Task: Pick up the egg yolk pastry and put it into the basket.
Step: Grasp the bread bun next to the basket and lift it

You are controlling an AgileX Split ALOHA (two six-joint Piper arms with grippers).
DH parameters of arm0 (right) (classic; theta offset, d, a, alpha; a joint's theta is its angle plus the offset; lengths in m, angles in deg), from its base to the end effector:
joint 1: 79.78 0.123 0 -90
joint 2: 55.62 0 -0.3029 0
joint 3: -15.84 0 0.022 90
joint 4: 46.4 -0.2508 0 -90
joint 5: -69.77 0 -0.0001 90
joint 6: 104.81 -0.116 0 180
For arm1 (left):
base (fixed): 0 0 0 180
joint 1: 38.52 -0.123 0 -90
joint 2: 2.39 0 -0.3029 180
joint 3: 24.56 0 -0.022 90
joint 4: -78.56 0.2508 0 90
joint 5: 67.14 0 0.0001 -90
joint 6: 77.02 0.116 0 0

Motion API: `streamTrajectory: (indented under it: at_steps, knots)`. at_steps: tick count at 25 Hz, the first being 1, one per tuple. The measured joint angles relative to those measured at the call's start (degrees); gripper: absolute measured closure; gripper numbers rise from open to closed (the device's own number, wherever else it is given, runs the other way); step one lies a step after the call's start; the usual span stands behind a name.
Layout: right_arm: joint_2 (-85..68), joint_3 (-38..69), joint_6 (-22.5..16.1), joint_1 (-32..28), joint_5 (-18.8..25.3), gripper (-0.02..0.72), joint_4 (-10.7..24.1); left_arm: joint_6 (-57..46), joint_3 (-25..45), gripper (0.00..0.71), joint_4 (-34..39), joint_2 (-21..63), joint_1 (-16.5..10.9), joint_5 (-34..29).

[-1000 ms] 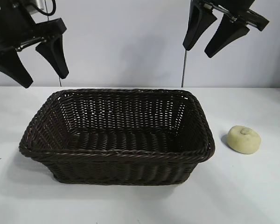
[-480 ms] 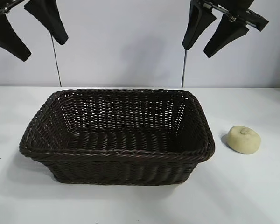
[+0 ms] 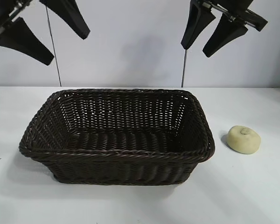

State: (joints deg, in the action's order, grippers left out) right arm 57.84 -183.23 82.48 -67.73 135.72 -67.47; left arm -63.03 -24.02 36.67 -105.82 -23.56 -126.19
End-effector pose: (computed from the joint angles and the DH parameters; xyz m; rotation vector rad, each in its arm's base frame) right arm 0.3948 0.1232 0.3014 -0.3383 2.7493 0.5257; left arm 0.3296 -0.1569 0.2921 0.2858 2.6900 -0.9604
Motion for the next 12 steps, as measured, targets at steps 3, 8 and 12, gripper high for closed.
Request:
streamTrajectory:
  at_steps: [3,8,12]
  knots:
    - [0.0,0.0,0.0,0.0,0.0,0.323,0.0,1.56,0.79,0.143,-2.31,0.0,0.0,1.95]
    - [0.0,0.0,0.0,0.0,0.0,0.323,-0.21,1.97,0.79,0.143,-2.22,0.0,0.0,2.48]
    - [0.0,0.0,0.0,0.0,0.0,0.323,-0.28,1.97,0.79,0.143,-0.67,0.0,0.0,2.48]
